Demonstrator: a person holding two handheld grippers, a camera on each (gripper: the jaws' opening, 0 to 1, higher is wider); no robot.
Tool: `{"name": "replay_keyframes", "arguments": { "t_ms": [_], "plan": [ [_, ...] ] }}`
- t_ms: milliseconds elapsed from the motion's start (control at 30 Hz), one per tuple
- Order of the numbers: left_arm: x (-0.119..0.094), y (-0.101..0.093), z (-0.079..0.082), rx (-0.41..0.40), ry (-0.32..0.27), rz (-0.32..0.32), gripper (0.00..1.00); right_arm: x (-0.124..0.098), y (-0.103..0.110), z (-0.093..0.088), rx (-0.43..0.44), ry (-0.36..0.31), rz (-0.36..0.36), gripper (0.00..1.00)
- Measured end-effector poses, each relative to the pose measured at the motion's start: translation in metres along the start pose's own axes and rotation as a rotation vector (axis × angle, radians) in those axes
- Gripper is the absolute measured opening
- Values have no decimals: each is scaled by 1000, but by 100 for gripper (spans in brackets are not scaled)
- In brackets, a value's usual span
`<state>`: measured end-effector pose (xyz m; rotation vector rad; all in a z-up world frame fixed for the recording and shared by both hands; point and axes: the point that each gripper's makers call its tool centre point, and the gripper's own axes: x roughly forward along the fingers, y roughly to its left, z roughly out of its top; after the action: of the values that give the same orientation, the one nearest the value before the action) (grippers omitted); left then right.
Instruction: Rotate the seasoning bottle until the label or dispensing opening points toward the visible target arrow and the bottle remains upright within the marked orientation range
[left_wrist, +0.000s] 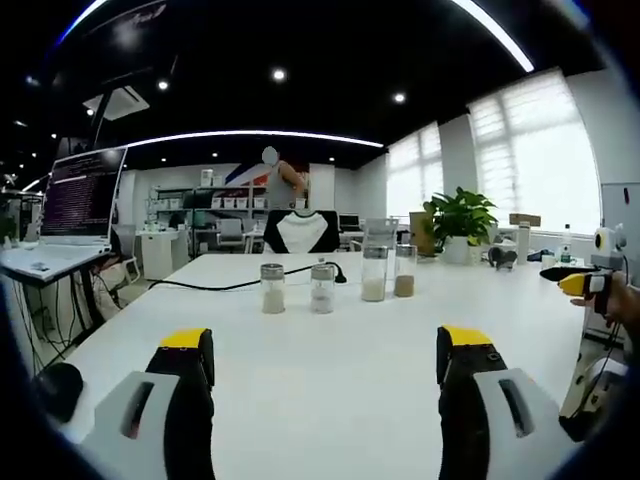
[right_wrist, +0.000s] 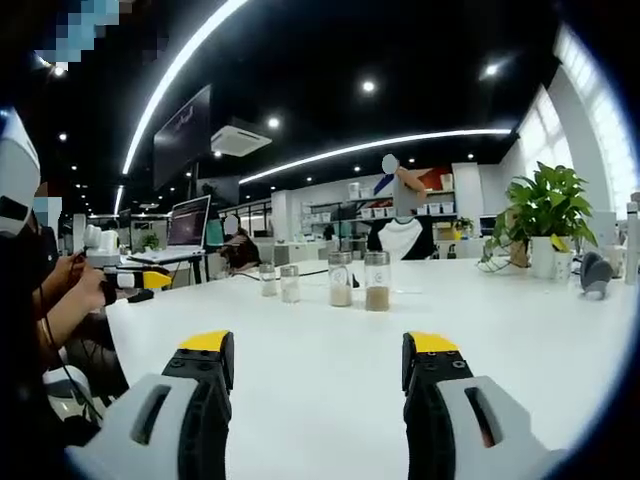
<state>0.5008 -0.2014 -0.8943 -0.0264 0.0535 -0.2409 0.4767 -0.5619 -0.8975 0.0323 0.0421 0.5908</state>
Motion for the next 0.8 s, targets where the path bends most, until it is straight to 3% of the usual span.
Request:
{"name": "replay_keyframes", "arguments": {
  "t_ms": [367,500,800],
  "plan": [
    [1,-6,-4,-4,9,-16,97,0,2,5,-3,-9,5,68],
    [1,-8,1,-36,-32,-30,97,-2,3,6,-3,-16,2,68],
    [1,-6,0,-30,-28,-28,97,-1,7,5,3,-11,10,67]
  ]
}}
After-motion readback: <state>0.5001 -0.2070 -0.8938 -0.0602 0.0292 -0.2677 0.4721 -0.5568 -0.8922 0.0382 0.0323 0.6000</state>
